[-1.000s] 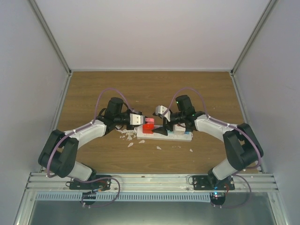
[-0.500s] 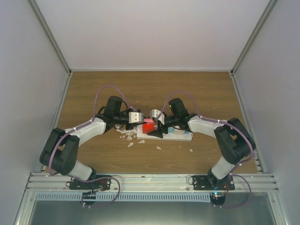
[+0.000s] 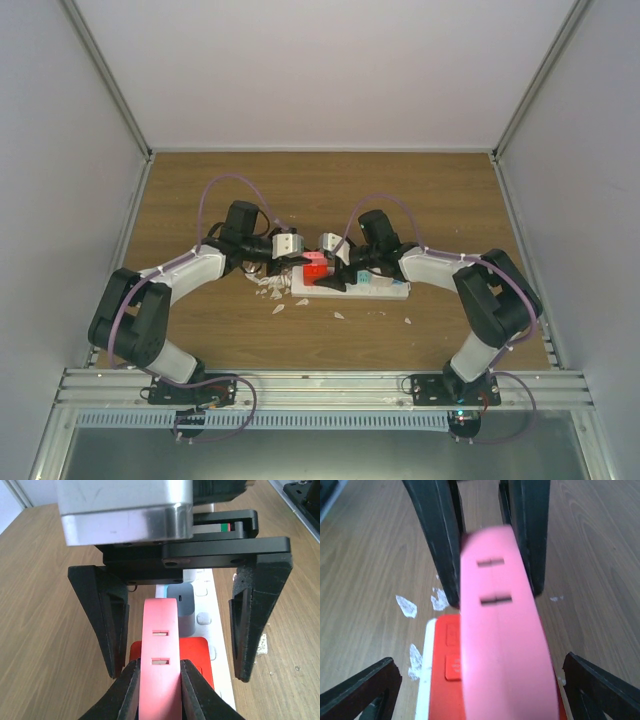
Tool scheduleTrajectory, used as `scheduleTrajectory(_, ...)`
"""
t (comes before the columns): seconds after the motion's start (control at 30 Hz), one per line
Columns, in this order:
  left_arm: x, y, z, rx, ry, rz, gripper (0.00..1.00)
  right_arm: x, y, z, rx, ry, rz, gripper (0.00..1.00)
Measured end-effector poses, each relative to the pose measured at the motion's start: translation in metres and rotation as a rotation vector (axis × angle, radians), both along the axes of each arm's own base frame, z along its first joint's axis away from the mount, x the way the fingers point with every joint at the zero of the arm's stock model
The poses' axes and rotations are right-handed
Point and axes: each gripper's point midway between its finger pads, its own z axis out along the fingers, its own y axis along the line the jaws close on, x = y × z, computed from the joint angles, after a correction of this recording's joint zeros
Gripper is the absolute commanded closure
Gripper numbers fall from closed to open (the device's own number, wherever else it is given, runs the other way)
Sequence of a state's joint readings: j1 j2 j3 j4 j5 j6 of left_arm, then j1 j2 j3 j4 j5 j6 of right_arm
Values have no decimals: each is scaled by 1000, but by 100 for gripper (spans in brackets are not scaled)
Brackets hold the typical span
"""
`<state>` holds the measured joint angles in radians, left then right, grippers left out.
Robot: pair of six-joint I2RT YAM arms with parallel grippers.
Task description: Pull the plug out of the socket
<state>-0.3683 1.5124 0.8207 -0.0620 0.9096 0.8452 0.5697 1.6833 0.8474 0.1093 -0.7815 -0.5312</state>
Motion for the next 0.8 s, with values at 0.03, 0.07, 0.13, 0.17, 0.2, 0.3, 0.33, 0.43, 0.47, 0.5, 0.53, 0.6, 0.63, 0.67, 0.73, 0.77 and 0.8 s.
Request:
scheduleTrajectory(0.03,-1,0,0,-3,4,-3,85,1,-1,-2,-11,-2,-10,11)
scheduleTrajectory(0.07,-1,0,0,-4,7,-4,85,2,-2,-4,-21,0,-18,12)
scheduleTrajectory(0.13,-2,1,0,-6,13,-6,85,3,-3,-7,-35,0,-29,12)
scheduleTrajectory(0.17,-2,1,0,-6,13,-6,85,4,-4,-7,-40,0,-33,12)
scheduleTrajectory(0.2,-2,1,0,-7,13,-7,85,4,-5,-8,-44,1,-37,13)
scheduleTrajectory(0.3,-2,1,0,-7,14,-8,85,6,-6,-11,-57,-2,-48,19)
scheduleTrajectory(0.33,-2,1,0,-8,14,-8,85,6,-6,-11,-59,-2,-48,21)
scheduleTrajectory(0.43,-2,1,1,-9,16,-8,86,5,-7,-12,-62,-3,-44,28)
scheduleTrajectory(0.47,-3,1,1,-9,22,-8,86,5,-7,-12,-63,-5,-42,30)
scheduleTrajectory(0.5,-3,0,1,-10,29,-8,86,4,-7,-12,-63,-3,-41,33)
scheduleTrajectory(0.53,-3,1,1,-9,38,-6,87,4,-7,-12,-64,-3,-41,36)
scheduleTrajectory(0.6,-4,0,2,-10,58,-5,88,4,-7,-12,-64,-4,-38,40)
scheduleTrajectory(0.63,-4,0,2,-10,67,-5,89,4,-7,-12,-63,-6,-36,41)
scheduleTrajectory(0.67,-3,-1,2,-10,81,-4,89,4,-7,-12,-64,-4,-37,43)
scheduleTrajectory(0.73,-2,-1,3,-9,106,1,90,4,-7,-12,-63,-7,-34,44)
scheduleTrajectory(0.77,-2,-1,3,-8,115,3,91,4,-7,-12,-63,-8,-33,45)
scheduleTrajectory(0.8,-2,-1,3,-7,123,5,92,3,-6,-12,-62,-9,-32,45)
